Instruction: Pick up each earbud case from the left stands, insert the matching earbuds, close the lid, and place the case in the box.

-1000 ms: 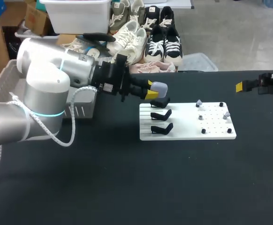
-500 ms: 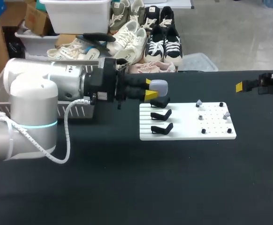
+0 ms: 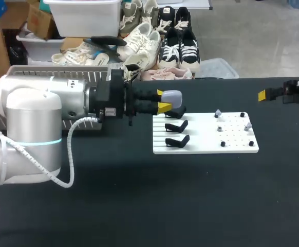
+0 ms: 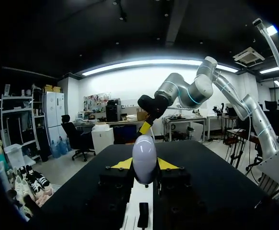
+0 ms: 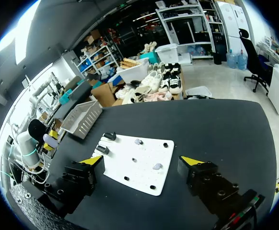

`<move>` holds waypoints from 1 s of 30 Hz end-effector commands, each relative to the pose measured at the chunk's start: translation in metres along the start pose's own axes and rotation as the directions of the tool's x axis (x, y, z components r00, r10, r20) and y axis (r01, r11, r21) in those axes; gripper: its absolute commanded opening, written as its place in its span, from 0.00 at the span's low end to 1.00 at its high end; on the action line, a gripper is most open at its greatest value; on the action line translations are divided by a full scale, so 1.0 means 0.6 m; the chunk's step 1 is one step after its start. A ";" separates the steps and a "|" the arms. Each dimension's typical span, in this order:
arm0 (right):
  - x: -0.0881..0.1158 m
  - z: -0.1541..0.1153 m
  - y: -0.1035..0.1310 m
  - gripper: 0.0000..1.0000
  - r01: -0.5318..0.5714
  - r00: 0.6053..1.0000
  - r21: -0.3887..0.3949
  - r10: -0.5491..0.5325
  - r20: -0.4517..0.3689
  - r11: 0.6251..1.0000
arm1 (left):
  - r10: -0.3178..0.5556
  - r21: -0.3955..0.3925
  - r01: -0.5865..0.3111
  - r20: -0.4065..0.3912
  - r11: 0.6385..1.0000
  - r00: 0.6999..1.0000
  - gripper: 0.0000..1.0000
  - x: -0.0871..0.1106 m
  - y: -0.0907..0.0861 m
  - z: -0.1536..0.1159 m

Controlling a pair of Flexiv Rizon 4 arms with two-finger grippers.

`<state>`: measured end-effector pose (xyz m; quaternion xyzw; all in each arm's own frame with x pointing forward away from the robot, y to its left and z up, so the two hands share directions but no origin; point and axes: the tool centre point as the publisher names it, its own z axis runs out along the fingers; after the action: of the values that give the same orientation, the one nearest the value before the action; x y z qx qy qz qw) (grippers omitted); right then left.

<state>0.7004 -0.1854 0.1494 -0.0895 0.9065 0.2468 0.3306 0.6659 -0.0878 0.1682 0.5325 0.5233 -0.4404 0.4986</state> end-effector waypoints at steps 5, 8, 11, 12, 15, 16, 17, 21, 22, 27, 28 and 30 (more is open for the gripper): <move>-0.001 0.000 -0.002 1.00 0.001 1.000 -0.004 -0.001 -0.001 1.000 | 0.002 -0.038 -0.002 0.002 0.999 1.000 0.00 0.000 -0.004 0.001; -0.001 0.000 -0.002 1.00 0.001 1.000 -0.004 -0.001 -0.001 1.000 | -0.012 -0.023 0.012 0.026 1.000 1.000 0.00 0.005 -0.010 0.004; 0.002 -0.002 -0.005 1.00 -0.010 1.000 -0.018 0.010 -0.002 1.000 | -0.015 -0.013 0.015 0.033 1.000 0.999 0.00 0.019 -0.014 0.014; 0.004 -0.005 -0.004 1.00 -0.008 1.000 -0.018 0.008 -0.001 1.000 | -0.014 -0.007 0.014 0.032 1.000 0.999 0.00 0.023 -0.016 0.018; 0.012 -0.020 0.006 1.00 0.018 1.000 -0.021 -0.018 0.002 1.000 | -0.033 0.011 0.032 0.024 0.999 0.999 0.00 0.038 -0.019 0.026; 0.014 -0.024 0.011 1.00 0.032 1.000 -0.013 -0.032 -0.001 0.999 | -0.037 0.018 0.037 0.022 0.999 0.999 0.00 0.043 -0.020 0.029; 0.017 -0.030 0.018 1.00 0.054 0.999 -0.005 -0.054 -0.003 0.999 | -0.035 0.031 0.034 0.016 0.999 0.999 0.00 0.047 -0.021 0.032; 0.028 -0.051 0.060 1.00 0.113 0.994 -0.025 -0.113 0.001 0.993 | -0.043 0.038 0.042 0.031 0.998 0.999 0.00 0.054 -0.017 0.039; 0.032 -0.056 0.072 1.00 0.129 0.992 -0.032 -0.129 0.003 0.991 | -0.042 0.038 0.041 0.037 0.998 0.998 0.00 0.054 -0.016 0.040; 0.051 -0.068 0.128 1.00 0.188 0.982 -0.075 -0.189 -0.004 0.979 | -0.040 0.038 0.038 0.046 0.999 0.998 0.00 0.062 -0.016 0.046; 0.053 -0.069 0.139 1.00 0.197 0.980 -0.084 -0.198 -0.002 0.977 | -0.040 0.036 0.039 0.045 0.999 0.998 0.00 0.064 -0.017 0.047; 0.059 -0.070 0.158 1.00 0.208 0.978 -0.105 -0.209 -0.002 0.972 | -0.041 0.038 0.039 0.047 0.999 0.998 0.00 0.068 -0.019 0.048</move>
<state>0.6349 -0.1310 0.1824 -0.2036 0.8798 0.2584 0.3432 0.6576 -0.1098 0.1282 0.5215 0.5164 -0.4703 0.4901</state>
